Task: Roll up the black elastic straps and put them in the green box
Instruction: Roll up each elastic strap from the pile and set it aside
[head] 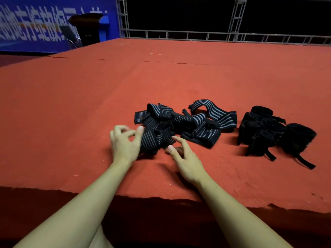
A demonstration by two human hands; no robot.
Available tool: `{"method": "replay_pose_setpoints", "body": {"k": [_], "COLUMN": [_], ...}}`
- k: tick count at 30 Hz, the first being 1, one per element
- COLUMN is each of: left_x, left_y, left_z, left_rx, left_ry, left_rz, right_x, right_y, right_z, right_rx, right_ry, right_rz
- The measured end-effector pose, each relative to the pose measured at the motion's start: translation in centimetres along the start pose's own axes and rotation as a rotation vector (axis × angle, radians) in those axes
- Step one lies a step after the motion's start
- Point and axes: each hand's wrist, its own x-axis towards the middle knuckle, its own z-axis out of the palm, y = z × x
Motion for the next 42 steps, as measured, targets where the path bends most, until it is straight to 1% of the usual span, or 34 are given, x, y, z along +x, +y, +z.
{"method": "replay_pose_setpoints", "body": {"k": [2,3,4,5,6,8,10,12,14,18,21,24,27,29,30,32,34,35,37,39,42], "left_x": [-0.6,-0.9,-1.0,-0.9,-0.8,-0.4,0.0,0.4,0.6,0.6,0.8,1.1,0.9,1.1,1.2,1.8,2.7,3.0,3.3,3.3,3.0], "left_y": [0.3,0.6,0.9,1.1,1.0,0.9,0.8,0.7,0.9,1.2,2.5,4.2,5.1,4.9,4.7,3.9,2.1,0.9,-1.6,-3.6,-4.4], "left_z": [0.6,0.7,0.9,1.2,1.6,2.3,2.7,2.7,2.3,1.6,1.9,2.7,3.3,3.6,3.5,2.8,1.7,0.8,-1.0,-2.5,-4.3], "left_rx": [-0.126,-0.19,-0.222,-0.213,-0.197,-0.146,-0.099,0.008,0.145,0.207,0.301,0.342,0.395,0.405,0.376,0.226,0.05,-0.001,-0.023,-0.045,-0.079], "left_ry": [-0.274,-0.39,-0.46,-0.476,-0.459,-0.32,-0.279,-0.325,-0.365,-0.47,-0.492,-0.462,-0.362,-0.361,-0.38,-0.363,-0.262,-0.198,-0.104,-0.041,0.033], "left_rz": [0.118,0.145,0.147,0.143,0.121,0.066,0.0,-0.023,0.002,0.023,-0.048,-0.137,-0.084,-0.041,-0.043,-0.118,-0.262,-0.333,-0.41,-0.432,-0.451], "right_x": [0.0,-0.1,-0.1,-0.2,-0.1,0.2,0.6,0.9,0.9,0.6,0.4,0.3,0.4,0.5,0.6,0.8,1.2,1.3,1.6,2.1,2.5], "right_y": [0.0,0.0,-0.1,-0.1,0.1,0.4,0.9,1.2,1.2,1.3,1.2,1.1,1.2,1.3,1.3,1.7,2.3,2.4,3.0,3.6,4.5], "right_z": [-0.1,-0.2,-0.2,-0.2,-0.2,0.1,0.4,0.4,0.3,-0.4,-0.6,-0.6,-0.9,-1.0,-1.1,-1.0,-1.2,-1.3,-1.3,-1.1,-0.9], "right_rx": [0.025,0.023,0.011,-0.002,-0.019,-0.034,-0.023,0.011,0.137,0.337,0.431,0.441,0.469,0.465,0.473,0.521,0.577,0.602,0.638,0.67,0.754], "right_ry": [-0.003,-0.008,-0.01,-0.014,-0.017,-0.036,-0.032,0.011,0.067,0.15,0.183,0.226,0.261,0.288,0.301,0.363,0.479,0.525,0.58,0.592,0.609], "right_rz": [-0.014,-0.025,-0.036,-0.042,-0.036,-0.005,0.025,0.03,0.031,0.031,0.056,0.043,0.045,0.037,0.035,0.055,0.091,0.111,0.128,0.128,0.15]}}
